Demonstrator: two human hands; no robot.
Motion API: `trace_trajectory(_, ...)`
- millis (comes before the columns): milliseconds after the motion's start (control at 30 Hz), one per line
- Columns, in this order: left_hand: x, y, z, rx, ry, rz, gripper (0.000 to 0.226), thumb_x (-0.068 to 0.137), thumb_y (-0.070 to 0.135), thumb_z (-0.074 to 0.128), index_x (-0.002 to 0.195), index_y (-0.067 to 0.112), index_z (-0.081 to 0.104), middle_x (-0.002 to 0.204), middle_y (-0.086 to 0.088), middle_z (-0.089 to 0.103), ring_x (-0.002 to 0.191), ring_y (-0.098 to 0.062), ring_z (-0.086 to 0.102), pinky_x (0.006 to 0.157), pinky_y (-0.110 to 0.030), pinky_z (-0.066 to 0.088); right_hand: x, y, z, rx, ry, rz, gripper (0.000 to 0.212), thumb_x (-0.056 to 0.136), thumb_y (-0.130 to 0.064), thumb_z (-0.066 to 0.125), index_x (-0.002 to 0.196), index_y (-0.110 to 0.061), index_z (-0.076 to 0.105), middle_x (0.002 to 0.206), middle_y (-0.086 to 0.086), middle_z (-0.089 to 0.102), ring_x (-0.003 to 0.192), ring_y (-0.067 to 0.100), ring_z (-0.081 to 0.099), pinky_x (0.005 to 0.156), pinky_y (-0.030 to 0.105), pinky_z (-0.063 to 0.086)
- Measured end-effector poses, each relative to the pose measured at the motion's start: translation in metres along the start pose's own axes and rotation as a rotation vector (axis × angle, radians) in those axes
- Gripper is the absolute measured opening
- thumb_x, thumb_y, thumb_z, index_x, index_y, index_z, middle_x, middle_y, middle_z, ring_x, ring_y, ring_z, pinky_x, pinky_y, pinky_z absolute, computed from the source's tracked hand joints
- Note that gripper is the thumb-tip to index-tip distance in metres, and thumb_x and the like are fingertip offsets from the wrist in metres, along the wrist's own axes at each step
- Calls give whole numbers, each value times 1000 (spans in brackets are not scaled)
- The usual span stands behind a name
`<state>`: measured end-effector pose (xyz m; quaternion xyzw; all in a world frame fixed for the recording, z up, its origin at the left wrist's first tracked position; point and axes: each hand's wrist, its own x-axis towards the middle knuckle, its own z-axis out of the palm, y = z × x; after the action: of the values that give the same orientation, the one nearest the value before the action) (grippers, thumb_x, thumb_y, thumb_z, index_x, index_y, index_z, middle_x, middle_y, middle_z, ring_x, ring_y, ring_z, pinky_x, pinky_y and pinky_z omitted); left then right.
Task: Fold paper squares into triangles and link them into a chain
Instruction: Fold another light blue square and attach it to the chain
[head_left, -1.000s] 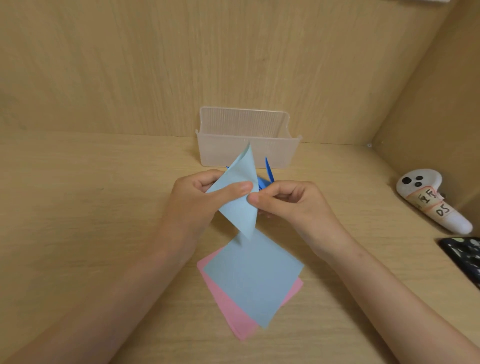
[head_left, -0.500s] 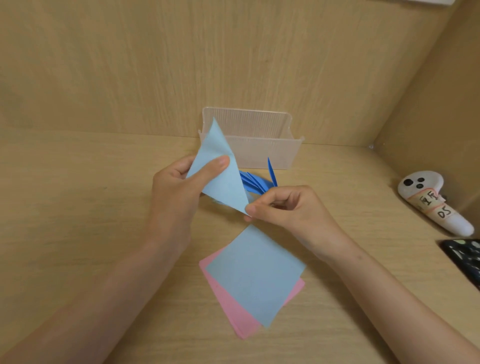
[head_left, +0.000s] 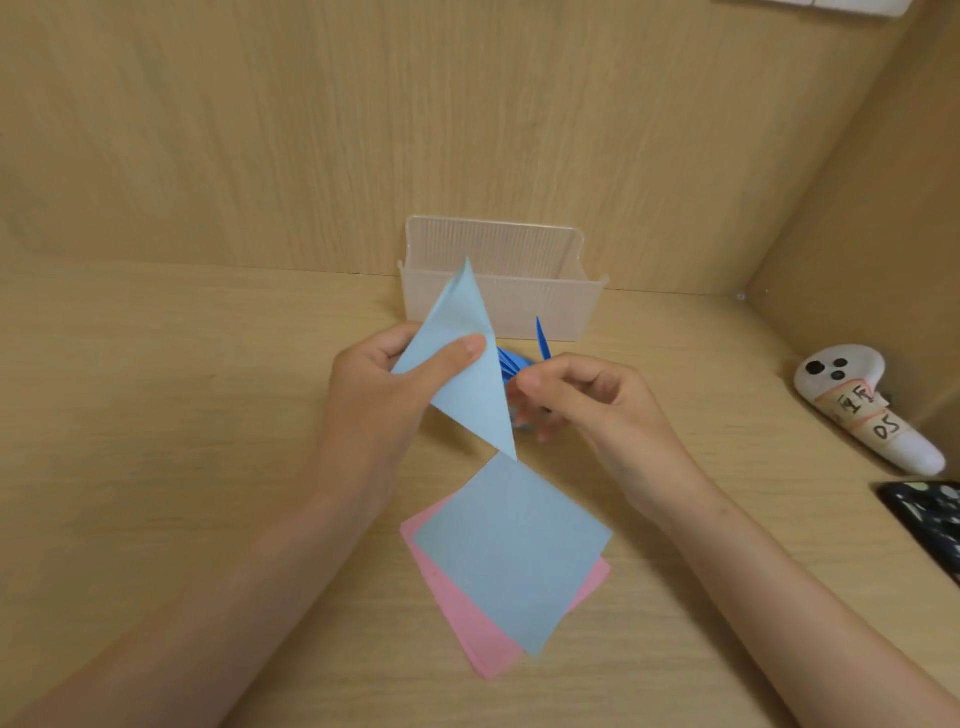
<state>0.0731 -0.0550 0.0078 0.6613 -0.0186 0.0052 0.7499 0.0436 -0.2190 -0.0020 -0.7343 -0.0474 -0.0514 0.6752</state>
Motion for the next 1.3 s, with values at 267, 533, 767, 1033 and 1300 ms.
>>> trace_trajectory(267,-8,-7,9,22,-89,-17,6,75,16,77,79,15,73,74,1,74,66,-9,69,61,-19,53,1,3,0,44,58,1,6,80,-9,69,76,-6,69,64,0,68,57,8,58,59,20,46)
trace_trajectory(533,-5,-3,6,35,-167,-46,18,72,10,78,89,14,71,77,-2,75,67,-12,71,60,-19,54,2,7,2,1,56,-55,10,80,-4,70,71,-6,67,71,13,66,64,15,59,62,20,47)
trace_trajectory(767,-5,-3,6,17,-159,-69,30,69,11,81,97,14,70,79,-5,75,71,-20,73,62,-23,57,0,8,3,-26,10,-85,8,80,0,70,74,-1,66,59,-4,63,58,6,57,62,17,46)
trace_trajectory(1033,-6,-1,7,-60,-134,-142,35,70,10,79,103,17,70,80,-1,76,65,-10,70,54,-17,51,0,5,5,-24,-5,-84,7,79,-4,72,74,-3,68,62,-2,64,66,17,55,68,27,46)
trace_trajectory(1300,-2,5,1,-132,-106,-129,41,71,13,78,107,26,64,77,2,75,63,-7,68,56,-16,51,-1,3,7,-10,-34,-76,11,79,-3,72,71,-9,67,65,-2,66,66,12,58,67,21,47)
